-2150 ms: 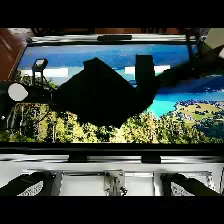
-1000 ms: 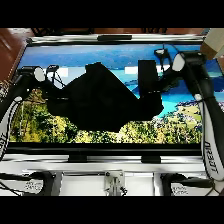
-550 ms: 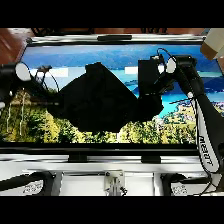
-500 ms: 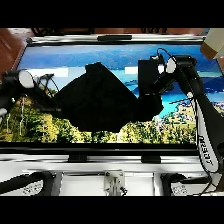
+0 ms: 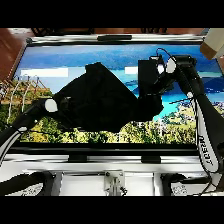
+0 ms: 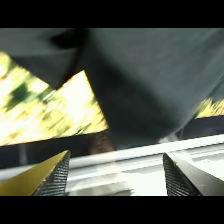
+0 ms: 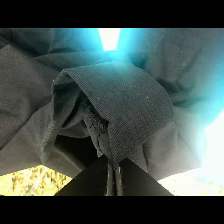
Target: Fold the shirts.
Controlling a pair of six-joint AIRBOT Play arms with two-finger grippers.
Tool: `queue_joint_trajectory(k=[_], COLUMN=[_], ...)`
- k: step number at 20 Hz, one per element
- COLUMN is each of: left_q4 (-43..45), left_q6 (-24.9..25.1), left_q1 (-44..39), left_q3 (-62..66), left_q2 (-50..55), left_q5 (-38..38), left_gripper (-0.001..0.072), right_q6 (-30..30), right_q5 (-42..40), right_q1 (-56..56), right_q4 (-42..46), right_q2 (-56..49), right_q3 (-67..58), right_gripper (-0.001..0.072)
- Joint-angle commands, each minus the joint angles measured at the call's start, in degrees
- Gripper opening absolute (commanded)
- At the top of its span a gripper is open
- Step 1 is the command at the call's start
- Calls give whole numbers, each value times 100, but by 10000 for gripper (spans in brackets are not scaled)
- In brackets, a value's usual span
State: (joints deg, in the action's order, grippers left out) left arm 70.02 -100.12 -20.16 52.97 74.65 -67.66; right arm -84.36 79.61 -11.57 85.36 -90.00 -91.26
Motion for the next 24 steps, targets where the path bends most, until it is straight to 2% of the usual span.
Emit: queue_joint_trajectory(k=[1, 4, 5, 6, 7, 12, 15, 17, 19, 21, 24], left_q4=[-166, -125, -125, -125, -125, -129, -129, -127, -140, -275, -249], left_q6=[-380, -623, -579, -542, -538, -138, 402, 603, 577, 393, 271], left_q1=[-404, -387, -376, -367, -367, -208, 302, 782, 1241, 1469, 1292], left_q3=[-90, -90, -87, -85, -83, 170, 1292, 2332, 3340, 4068, 4253], left_q2=[208, 214, 216, 214, 205, -26, -398, -699, -944, -1202, -1777], left_q5=[1182, 2138, 2232, 2247, 2238, 2044, 1416, 1036, 546, -125, -868], left_gripper=[696, 510, 285, 136, 42, 43, 44, 44, 44, 44, 44], right_q6=[44, 44, 42, 44, 44, 52, 317, 413, 404, 90, -361], right_q5=[37, 50, 50, 50, 50, 72, 267, 282, 245, 181, 157], right_q1=[-4, -4, -4, -4, -2, -4, -4, -4, -2, -4, -4], right_q4=[-26, -26, -24, -24, -20, -26, 26, 339, 564, 339, -223], right_q2=[-2, -2, -2, -2, -2, 11, 387, 994, 1808, 2702, 3884], right_q3=[-4, -4, -4, -4, -4, -4, -4, -4, -11, -9, -9], right_gripper=[54, 54, 54, 54, 54, 54, 54, 54, 54, 54, 54])
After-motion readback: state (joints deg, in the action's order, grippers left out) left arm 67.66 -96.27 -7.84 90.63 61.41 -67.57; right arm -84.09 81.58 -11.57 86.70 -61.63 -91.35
